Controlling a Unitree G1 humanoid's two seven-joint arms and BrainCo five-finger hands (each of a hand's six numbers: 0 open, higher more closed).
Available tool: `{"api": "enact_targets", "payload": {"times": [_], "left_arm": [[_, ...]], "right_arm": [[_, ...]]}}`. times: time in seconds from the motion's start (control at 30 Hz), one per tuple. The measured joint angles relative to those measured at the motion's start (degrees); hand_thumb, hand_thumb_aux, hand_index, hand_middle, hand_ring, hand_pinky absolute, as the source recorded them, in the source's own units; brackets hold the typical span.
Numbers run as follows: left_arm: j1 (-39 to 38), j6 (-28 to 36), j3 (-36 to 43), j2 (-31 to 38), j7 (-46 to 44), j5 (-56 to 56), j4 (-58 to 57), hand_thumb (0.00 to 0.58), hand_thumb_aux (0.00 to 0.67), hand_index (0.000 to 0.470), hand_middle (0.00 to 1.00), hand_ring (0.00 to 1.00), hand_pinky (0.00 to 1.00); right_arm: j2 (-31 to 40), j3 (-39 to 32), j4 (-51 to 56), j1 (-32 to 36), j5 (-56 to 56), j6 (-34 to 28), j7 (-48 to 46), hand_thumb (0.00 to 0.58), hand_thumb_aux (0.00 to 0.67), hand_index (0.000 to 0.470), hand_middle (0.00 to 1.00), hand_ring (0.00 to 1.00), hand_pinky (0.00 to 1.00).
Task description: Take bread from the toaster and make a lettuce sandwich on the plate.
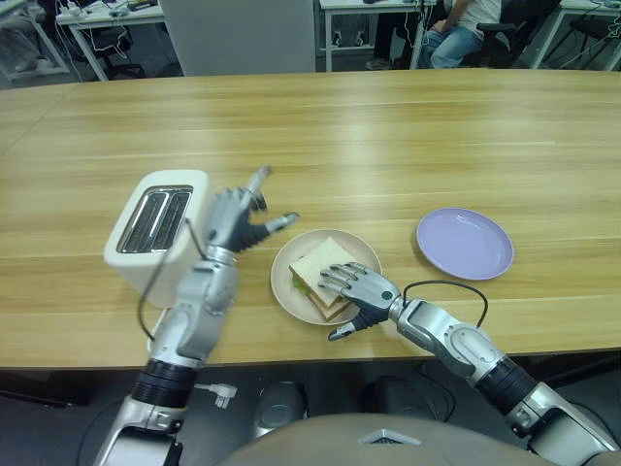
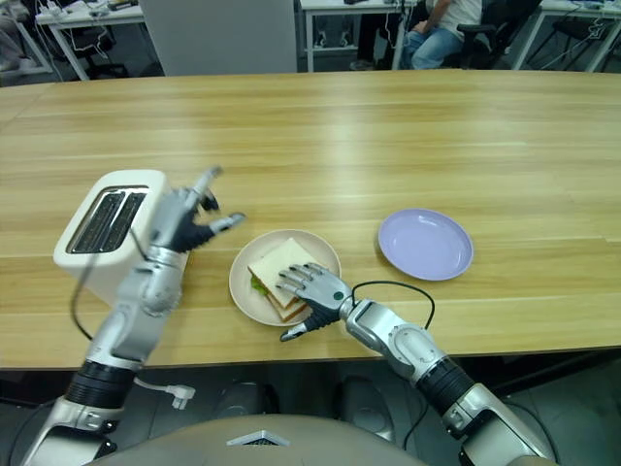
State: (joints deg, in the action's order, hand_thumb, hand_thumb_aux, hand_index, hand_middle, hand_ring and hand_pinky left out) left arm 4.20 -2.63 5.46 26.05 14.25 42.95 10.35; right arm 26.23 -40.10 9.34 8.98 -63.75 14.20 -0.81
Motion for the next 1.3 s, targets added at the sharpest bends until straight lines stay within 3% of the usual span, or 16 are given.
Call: {"api": "enact_targets", "payload": {"times": [0.17,0.2,0.23,0.27,0.3,0.33,0.53,0.63,0.67,0.7,0.73,0.77,0.83,0.97,1.1,1.3], "left_arm": [[-1.52,-4.17,-7.79,-0.32,3.72,-3.49,9.49,0.000,0.000,0.000,0.00,0.00,0.00],[-1.64,-5.00,-8.48,-0.56,3.78,-4.75,10.34,0.000,0.000,0.000,0.00,0.00,0.00],[-2.56,-6.65,-9.32,-1.86,3.63,-7.56,11.91,0.000,0.000,0.000,0.00,0.00,0.00],[-3.61,-8.13,-9.41,-3.07,3.18,-10.06,12.91,0.000,0.000,0.000,0.00,0.00,0.00],[-4.89,-9.92,-9.05,-4.34,2.57,-12.44,13.44,0.559,0.541,0.372,0.00,0.00,0.00],[-5.61,-10.74,-8.71,-4.92,2.28,-13.50,13.47,0.580,0.670,0.460,0.00,0.00,0.00],[-9.90,-18.58,-6.82,-7.09,-2.10,-22.20,11.80,0.580,0.670,0.460,0.00,0.00,0.00],[-11.29,-21.14,-5.75,-7.24,-7.21,-30.03,11.57,0.580,0.670,0.460,0.03,0.03,0.03],[-11.64,-21.50,-5.55,-7.20,-8.22,-31.27,11.57,0.580,0.670,0.460,0.51,0.51,0.51],[-12.05,-22.02,-5.15,-7.00,-9.85,-33.29,11.55,0.580,0.670,0.460,0.92,0.92,0.92],[-12.83,-22.97,-4.65,-6.38,-11.99,-35.42,11.76,0.580,0.670,0.460,1.00,1.00,1.00],[-13.97,-23.63,-4.37,-5.51,-13.97,-37.07,12.09,0.580,0.670,0.460,1.00,1.00,1.00],[-16.00,-24.95,-3.87,-3.65,-18.15,-40.57,12.28,0.580,0.670,0.460,1.00,1.00,1.00],[-20.75,-27.76,-3.32,1.65,-25.87,-44.88,12.59,0.580,0.670,0.460,1.00,1.00,1.00],[-27.71,-31.28,-1.43,7.18,-34.55,-46.63,11.70,0.580,0.670,0.460,1.00,1.00,1.00],[-31.65,-34.36,1.58,8.82,-39.38,-42.03,6.05,0.580,0.670,0.460,1.00,1.00,1.00]], "right_arm": [[0.01,0.39,0.27,0.28,1.08,-0.22,0.02,0.000,0.000,0.000,0.00,0.00,0.00],[-0.07,0.66,0.31,0.22,1.69,-0.17,0.20,0.168,0.105,0.072,0.00,0.00,0.00],[-0.29,1.52,0.57,-0.33,3.07,0.14,1.25,0.417,0.315,0.216,0.00,0.00,0.00],[-0.69,2.68,0.88,-0.87,5.11,0.71,2.92,0.417,0.315,0.216,0.00,0.00,0.00],[-1.60,4.58,1.09,-2.05,8.28,1.96,5.06,0.580,0.670,0.460,0.00,0.00,0.00],[-1.90,5.48,1.15,-2.60,9.83,2.62,6.13,0.580,0.670,0.460,0.00,0.00,0.00],[-4.79,17.81,-1.77,-2.42,26.96,10.00,12.45,0.580,0.670,0.460,0.00,0.00,0.00],[-6.08,22.19,-7.90,-2.77,41.89,11.43,6.55,0.580,0.670,0.460,0.00,0.00,0.00],[-6.07,22.65,-9.09,-3.02,44.62,11.45,5.05,0.580,0.670,0.460,0.28,0.28,0.28],[-5.89,23.28,-10.85,-3.82,49.33,10.85,2.13,0.580,0.670,0.460,0.66,0.66,0.66],[-5.24,23.78,-13.60,-5.48,55.17,9.76,-1.77,0.580,0.670,0.460,0.87,0.87,0.87],[-4.15,24.13,-15.96,-7.18,59.73,8.77,-5.18,0.580,0.670,0.460,0.99,0.99,0.99],[-0.74,24.60,-20.07,-10.68,66.96,7.07,-11.81,0.580,0.670,0.460,1.00,1.00,1.00],[5.81,24.70,-24.34,-17.93,70.55,7.91,-20.56,0.580,0.670,0.460,1.00,1.00,1.00],[12.02,24.68,-23.29,-26.70,66.37,15.06,-26.31,0.580,0.670,0.460,1.00,1.00,1.00],[12.12,24.93,-17.54,-30.58,56.60,22.34,-25.64,0.580,0.670,0.460,1.00,1.00,1.00]]}}
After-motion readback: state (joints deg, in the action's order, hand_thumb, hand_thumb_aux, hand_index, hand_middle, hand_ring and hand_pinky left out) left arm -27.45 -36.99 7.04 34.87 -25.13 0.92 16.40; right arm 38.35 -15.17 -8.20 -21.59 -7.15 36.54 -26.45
